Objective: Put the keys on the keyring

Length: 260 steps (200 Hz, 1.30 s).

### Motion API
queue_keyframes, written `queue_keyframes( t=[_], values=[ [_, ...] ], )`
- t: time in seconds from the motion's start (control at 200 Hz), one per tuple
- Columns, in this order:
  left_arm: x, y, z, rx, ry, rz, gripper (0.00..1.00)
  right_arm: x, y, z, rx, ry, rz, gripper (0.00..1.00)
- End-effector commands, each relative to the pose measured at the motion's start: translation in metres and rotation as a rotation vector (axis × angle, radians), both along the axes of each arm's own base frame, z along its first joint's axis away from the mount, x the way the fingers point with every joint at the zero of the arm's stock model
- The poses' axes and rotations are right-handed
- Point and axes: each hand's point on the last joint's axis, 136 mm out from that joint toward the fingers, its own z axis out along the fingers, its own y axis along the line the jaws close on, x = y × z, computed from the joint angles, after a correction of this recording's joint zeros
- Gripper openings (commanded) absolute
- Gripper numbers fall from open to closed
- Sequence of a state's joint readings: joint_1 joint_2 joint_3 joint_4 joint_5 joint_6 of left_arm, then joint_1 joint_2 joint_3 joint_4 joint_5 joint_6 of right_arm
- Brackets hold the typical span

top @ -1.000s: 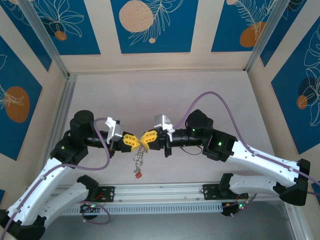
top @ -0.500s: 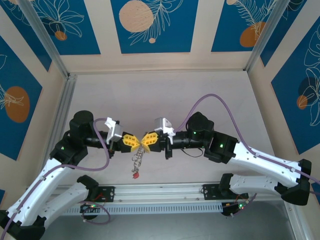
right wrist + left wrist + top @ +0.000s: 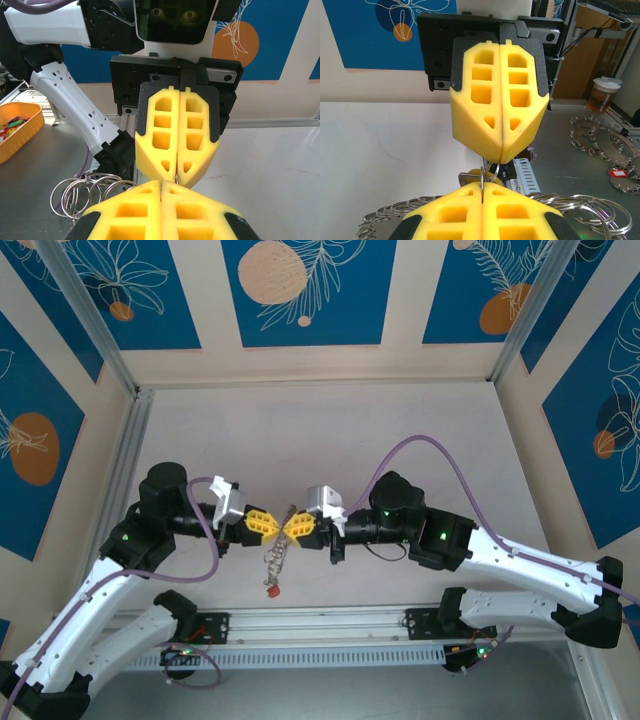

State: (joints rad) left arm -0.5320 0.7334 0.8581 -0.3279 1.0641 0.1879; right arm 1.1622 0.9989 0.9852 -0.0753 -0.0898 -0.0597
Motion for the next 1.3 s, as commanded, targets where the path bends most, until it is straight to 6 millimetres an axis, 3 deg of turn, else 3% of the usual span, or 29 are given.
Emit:
queue_keyframes(
  t=[0.0,0.27,0.365,0.73,0.86,1.02,1.295],
  values=[
    [-0.002,0.002,0.009,-0.03,-0.036,0.003,0.0,-0.001,0.001,-0.013,-0.038,-0.026,-0.01,0.0],
    [-0.004,0.003,0.016,-0.053,-0.05,0.005,0.0,0.001,-0.001,-0.034,-0.075,-0.046,-0.042,0.0],
    [-0.005,0.003,0.018,-0.062,-0.049,0.0,0.0,0.001,-0.003,-0.033,-0.065,-0.041,-0.051,0.11],
    [-0.013,0.002,0.043,-0.166,-0.052,-0.039,0.0,-0.008,-0.046,0.013,0.07,-0.017,-0.109,0.4],
    [-0.018,-0.002,0.049,-0.195,-0.063,-0.043,0.0,-0.012,-0.052,0.027,0.097,-0.028,-0.096,0.42],
    [-0.023,-0.013,0.044,-0.193,-0.07,-0.05,0.0,-0.011,-0.041,0.044,0.11,-0.072,-0.075,0.39],
    [-0.032,-0.021,0.041,-0.188,-0.104,-0.055,0.0,-0.024,-0.028,0.037,0.103,-0.042,0.03,0.32]
  ],
)
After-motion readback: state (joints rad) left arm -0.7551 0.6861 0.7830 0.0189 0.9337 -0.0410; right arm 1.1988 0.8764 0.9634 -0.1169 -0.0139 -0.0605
